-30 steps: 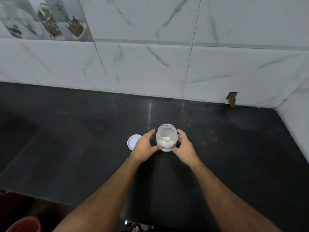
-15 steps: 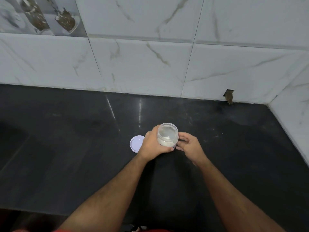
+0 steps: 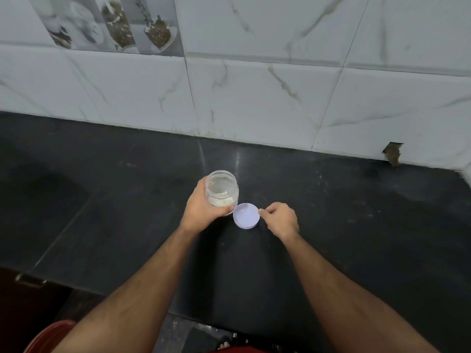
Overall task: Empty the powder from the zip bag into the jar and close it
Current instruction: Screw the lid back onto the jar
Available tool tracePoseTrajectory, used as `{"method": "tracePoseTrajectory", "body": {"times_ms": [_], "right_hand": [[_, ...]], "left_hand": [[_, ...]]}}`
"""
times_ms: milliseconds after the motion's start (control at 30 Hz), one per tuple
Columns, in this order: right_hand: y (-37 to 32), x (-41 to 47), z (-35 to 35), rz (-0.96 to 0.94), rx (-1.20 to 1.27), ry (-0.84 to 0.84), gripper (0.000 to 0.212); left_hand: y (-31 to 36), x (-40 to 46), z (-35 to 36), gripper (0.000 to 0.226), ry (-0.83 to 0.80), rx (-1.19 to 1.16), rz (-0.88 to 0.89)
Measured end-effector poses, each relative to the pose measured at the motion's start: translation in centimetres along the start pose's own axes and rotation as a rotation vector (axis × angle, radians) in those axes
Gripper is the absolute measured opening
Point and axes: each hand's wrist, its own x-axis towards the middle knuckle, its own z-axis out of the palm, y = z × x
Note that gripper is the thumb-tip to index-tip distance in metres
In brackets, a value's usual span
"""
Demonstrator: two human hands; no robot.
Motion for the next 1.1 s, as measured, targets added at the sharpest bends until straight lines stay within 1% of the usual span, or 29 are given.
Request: {"method": "tracePoseTrajectory", "body": {"times_ms": [133,200,267,367,433,500,633,667,800,867,900,933,1000,1067,1100], "right_hand": [[-1.5,-0.3,1.0,0.057,-0.189,-0.015,0.024],[-1.9,-0.4,1.4,0.081,-0.262,-0.024,0.02],[-2.0,-0.5,1.4,0.104,-0.299,-0.02,0.014],[-1.7,-0.5,0.7,0.152,-0.271,0.006,0.013],[-1.2,-0.3,-0.5,0.161,-0.207,0.021,0.015],[-0.5,0.2,-2.1,0.151,-0.122,0.053,0.019],[-0.1,0.7,-6.0,0.059,0.028,0.162,0.011],[-0.3,0.5,-7.0,0.021,0.063,0.19,0.012],[-1.7,-1.0,-10.3,-0.171,0.14,0.263,0.029],[-2.0,-2.2,-10.9,-0.286,0.137,0.251,0.034],[-1.9,-2.9,-11.1,-0.349,0.085,0.228,0.036],[-1.8,-3.4,-11.1,-0.417,-0.021,0.2,0.036],[-1.4,-4.3,-10.8,-0.534,-0.306,0.131,0.033],[-1.1,-4.9,-10.5,-0.594,-0.509,0.076,0.035],[-0.9,-5.0,-10.4,-0.603,-0.555,0.063,0.037]], "left_hand": [[-0.6,-0.9,-1.1,0.068,-0.021,0.026,-0.018],[-1.0,-1.3,-1.1,0.064,-0.037,0.02,-0.033],[-1.2,-1.6,-1.0,0.066,-0.044,0.007,-0.055],[-1.6,-1.8,-0.4,0.077,-0.052,0.011,-0.07],[-1.5,-1.9,0.3,0.075,-0.048,0.008,-0.095],[-1.3,-2.0,1.3,0.073,-0.078,0.01,-0.096],[0.1,-2.1,4.2,0.068,-0.154,0.007,-0.07],[0.4,-2.1,5.0,0.067,-0.176,0.005,-0.06],[1.9,-2.1,7.8,0.065,-0.257,-0.02,-0.013],[2.3,-2.1,9.1,0.063,-0.288,-0.029,0.011],[2.4,-2.1,9.6,0.062,-0.298,-0.043,0.011],[2.4,-2.1,10.0,0.064,-0.301,-0.048,-0.001],[2.2,-2.1,10.8,0.07,-0.319,-0.062,-0.023],[2.0,-2.2,11.4,0.073,-0.336,-0.064,-0.032],[2.1,-2.3,11.6,0.075,-0.342,-0.066,-0.042]]}}
